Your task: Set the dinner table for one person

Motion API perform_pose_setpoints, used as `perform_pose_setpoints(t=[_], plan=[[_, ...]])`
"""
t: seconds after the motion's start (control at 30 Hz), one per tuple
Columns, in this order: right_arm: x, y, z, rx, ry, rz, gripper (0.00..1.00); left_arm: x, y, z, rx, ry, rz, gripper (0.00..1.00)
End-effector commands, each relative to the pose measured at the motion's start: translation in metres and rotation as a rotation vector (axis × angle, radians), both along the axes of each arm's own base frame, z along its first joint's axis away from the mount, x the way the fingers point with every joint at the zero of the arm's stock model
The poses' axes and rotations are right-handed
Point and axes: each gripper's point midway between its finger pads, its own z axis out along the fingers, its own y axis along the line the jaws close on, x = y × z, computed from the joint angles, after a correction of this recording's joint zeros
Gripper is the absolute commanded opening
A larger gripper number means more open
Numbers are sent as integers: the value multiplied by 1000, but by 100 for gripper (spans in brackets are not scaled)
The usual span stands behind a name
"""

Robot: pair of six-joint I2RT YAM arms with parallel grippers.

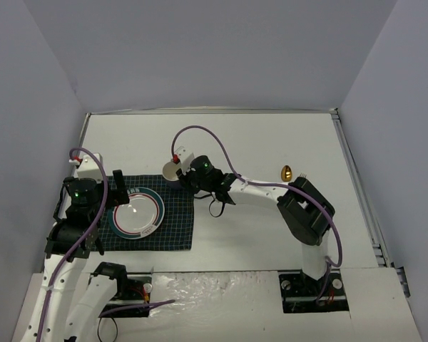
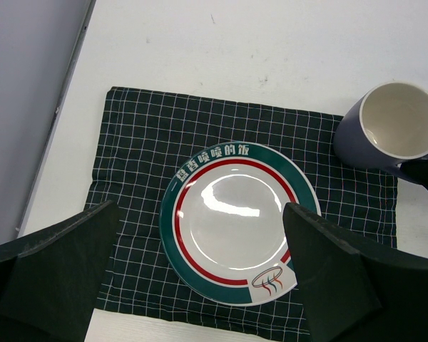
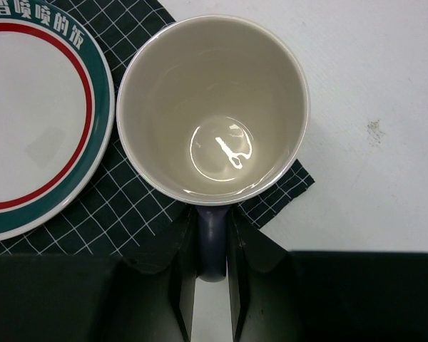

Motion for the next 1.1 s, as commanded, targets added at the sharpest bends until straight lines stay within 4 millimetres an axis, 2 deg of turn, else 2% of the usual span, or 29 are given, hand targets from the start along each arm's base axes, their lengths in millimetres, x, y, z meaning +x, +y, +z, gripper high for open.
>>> perform_pose_setpoints(t=[0.0,0.33,0.57,0.7,0.8,1.0,1.07], plan=[[23,23,77,159,-157,-19,0,6,3,11,-3,-43,19,97],[19,26,64,144,-115,-12,0,6,3,11,-4,-44,18,97],[18,24,47,109,-87,-18,2,5,3,12,-5,-47,18,97],[17,18,42,94,-79,-35,19,5,3,12,-5,-47,18,97],[18,10,49,94,-91,-63,36,5,2,11,-4,-45,16,97],[20,-21,70,76,-126,-156,69,5,2,12,-5,-46,15,97],[22,-37,85,85,-148,-202,77,5,2,11,-6,-46,14,97]])
